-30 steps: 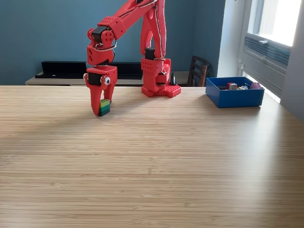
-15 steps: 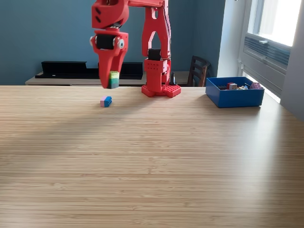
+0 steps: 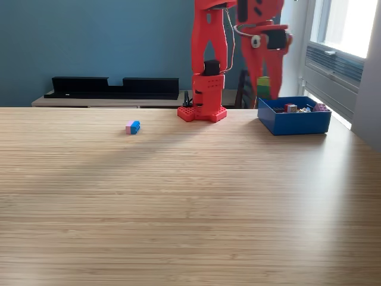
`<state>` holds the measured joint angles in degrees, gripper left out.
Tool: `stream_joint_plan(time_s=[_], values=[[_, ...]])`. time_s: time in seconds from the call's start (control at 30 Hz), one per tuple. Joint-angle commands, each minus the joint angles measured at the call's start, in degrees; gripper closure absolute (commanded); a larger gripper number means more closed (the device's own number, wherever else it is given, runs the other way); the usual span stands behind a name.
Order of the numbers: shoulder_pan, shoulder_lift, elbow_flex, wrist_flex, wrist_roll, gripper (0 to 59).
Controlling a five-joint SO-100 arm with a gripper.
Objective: Grasp a lego block and put it in the bin.
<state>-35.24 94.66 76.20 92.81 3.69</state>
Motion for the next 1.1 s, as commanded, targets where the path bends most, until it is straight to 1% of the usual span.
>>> stream_joint_plan(time_s=[0.03,0.2,0.37,0.67,1.03,1.1], values=[[-16.1,3.5,-0.4,2.5,0.4,58.6],[-26.6,3.5,3.7,3.9,-0.5,58.6],[-33.3,3.5,8.1,4.7,-2.1,58.6],[-42.3,3.5,9.0,5.9,-7.1,58.6],[-44.6,3.5,10.2,5.6,-10.6,58.4],[-44.4,3.5,10.4,5.5,-11.2,50.3]])
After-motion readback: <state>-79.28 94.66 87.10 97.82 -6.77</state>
